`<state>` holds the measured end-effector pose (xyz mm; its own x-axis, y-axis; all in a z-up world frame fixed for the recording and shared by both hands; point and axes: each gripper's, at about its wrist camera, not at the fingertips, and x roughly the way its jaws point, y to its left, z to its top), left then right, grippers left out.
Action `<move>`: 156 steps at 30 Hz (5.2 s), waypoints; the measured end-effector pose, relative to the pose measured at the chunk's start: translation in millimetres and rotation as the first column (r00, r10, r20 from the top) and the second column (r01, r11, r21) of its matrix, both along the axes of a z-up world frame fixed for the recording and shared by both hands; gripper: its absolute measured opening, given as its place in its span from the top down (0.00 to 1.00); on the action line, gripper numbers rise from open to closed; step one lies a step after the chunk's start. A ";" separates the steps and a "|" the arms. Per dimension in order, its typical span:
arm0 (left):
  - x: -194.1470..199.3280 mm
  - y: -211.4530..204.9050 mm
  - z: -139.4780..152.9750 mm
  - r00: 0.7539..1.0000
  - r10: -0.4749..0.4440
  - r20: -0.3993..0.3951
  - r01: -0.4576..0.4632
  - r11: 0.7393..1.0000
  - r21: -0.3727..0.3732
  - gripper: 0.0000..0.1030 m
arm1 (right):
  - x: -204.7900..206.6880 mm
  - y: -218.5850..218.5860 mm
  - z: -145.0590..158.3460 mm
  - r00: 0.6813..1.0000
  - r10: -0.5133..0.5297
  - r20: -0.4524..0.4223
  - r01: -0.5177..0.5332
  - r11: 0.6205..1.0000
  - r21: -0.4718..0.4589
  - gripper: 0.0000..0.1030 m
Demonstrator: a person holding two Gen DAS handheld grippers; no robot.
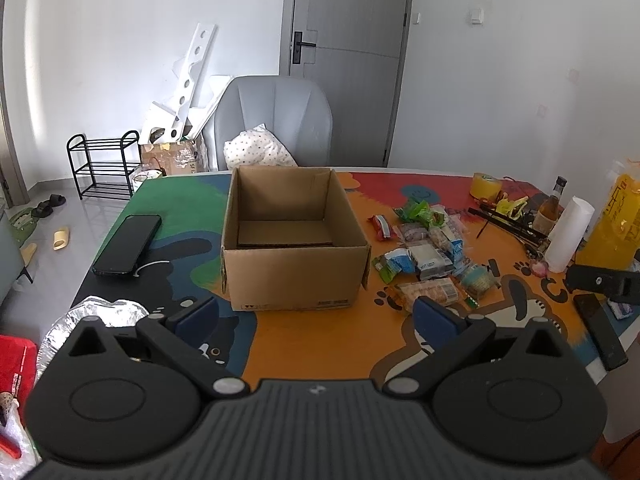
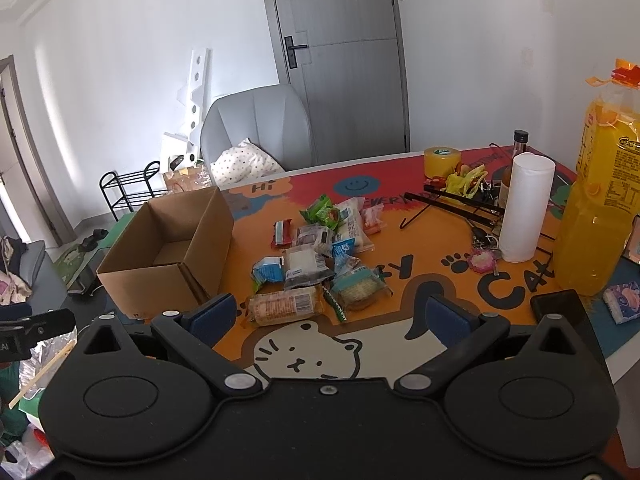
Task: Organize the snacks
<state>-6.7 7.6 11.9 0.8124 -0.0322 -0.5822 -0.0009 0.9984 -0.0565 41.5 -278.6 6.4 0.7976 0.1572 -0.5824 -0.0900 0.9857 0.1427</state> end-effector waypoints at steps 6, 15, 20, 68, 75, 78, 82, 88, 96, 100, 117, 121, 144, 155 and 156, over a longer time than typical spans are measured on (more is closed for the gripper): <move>0.2 0.6 0.2 1.000 -0.002 0.000 0.002 1.000 -0.002 0.00 | -0.8 -0.1 1.4 1.000 0.006 0.003 -0.006 1.000 -0.004 0.00; 0.3 0.8 0.4 1.000 -0.004 0.001 0.004 1.000 -0.008 0.00 | -0.6 3.5 3.9 1.000 0.024 0.000 -0.024 1.000 0.014 0.00; -0.3 1.8 0.8 1.000 -0.010 0.008 0.010 1.000 -0.017 0.00 | -3.0 6.6 4.2 0.999 0.038 0.003 -0.038 0.999 0.017 0.00; 55.0 -20.8 -33.4 0.997 -0.080 -0.013 0.078 0.988 -0.131 0.02 | 43.0 -16.5 -34.0 0.999 -0.024 -0.048 0.026 0.998 0.049 0.00; 78.4 -36.4 -47.3 0.992 -0.123 -0.028 0.117 0.980 -0.159 0.03 | 61.8 -20.1 -49.2 0.998 -0.014 -0.056 0.016 0.999 0.038 0.11; 87.0 -40.9 -53.8 0.991 -0.134 -0.027 0.128 0.977 -0.170 0.04 | 73.2 -23.4 -59.1 0.997 -0.010 -0.081 0.014 0.999 0.043 0.14; 102.4 -48.9 -62.3 0.984 -0.168 -0.058 0.154 0.968 -0.196 0.05 | 88.9 -25.4 -71.6 0.994 -0.003 -0.107 0.010 0.998 0.062 0.18; 124.0 -63.1 -74.9 0.979 -0.187 -0.081 0.166 0.963 -0.212 0.07 | 111.0 -26.3 -84.1 0.991 0.030 -0.132 -0.025 0.999 0.041 0.23; 148.3 -79.2 -94.9 0.975 -0.184 -0.124 0.150 0.959 -0.241 0.07 | 134.7 -24.0 -97.1 0.983 0.106 -0.152 -0.109 0.994 -0.009 0.26; 157.6 -84.7 -104.5 0.974 -0.173 -0.149 0.135 0.962 -0.240 0.07 | 146.9 -28.5 -107.5 0.978 0.125 -0.168 -0.128 0.992 -0.006 0.26; 175.3 -110.3 -116.6 0.976 -0.126 -0.179 0.092 0.978 -0.188 0.08 | 169.1 -33.7 -131.0 0.961 0.206 -0.186 -0.213 0.977 -0.017 0.44; 176.7 -120.0 -118.3 0.978 -0.110 -0.177 0.084 0.986 -0.148 0.08 | 170.9 -44.5 -129.3 0.965 0.173 -0.198 -0.181 0.983 -0.023 0.45; 188.3 -168.3 -140.6 0.972 -0.093 -0.216 0.106 0.993 0.051 0.03 | 169.8 -74.5 -129.8 0.970 0.097 -0.222 -0.105 0.994 -0.025 0.35; 177.9 -162.9 -142.0 0.976 -0.110 -0.187 0.122 0.991 0.058 0.15 | 168.1 -60.9 -129.8 0.967 0.115 -0.227 -0.131 0.990 -0.054 0.25; 177.0 -161.4 -140.9 0.976 -0.114 -0.185 0.126 0.990 0.055 0.16 | 168.2 -59.4 -129.7 0.968 0.112 -0.223 -0.130 0.989 -0.068 0.23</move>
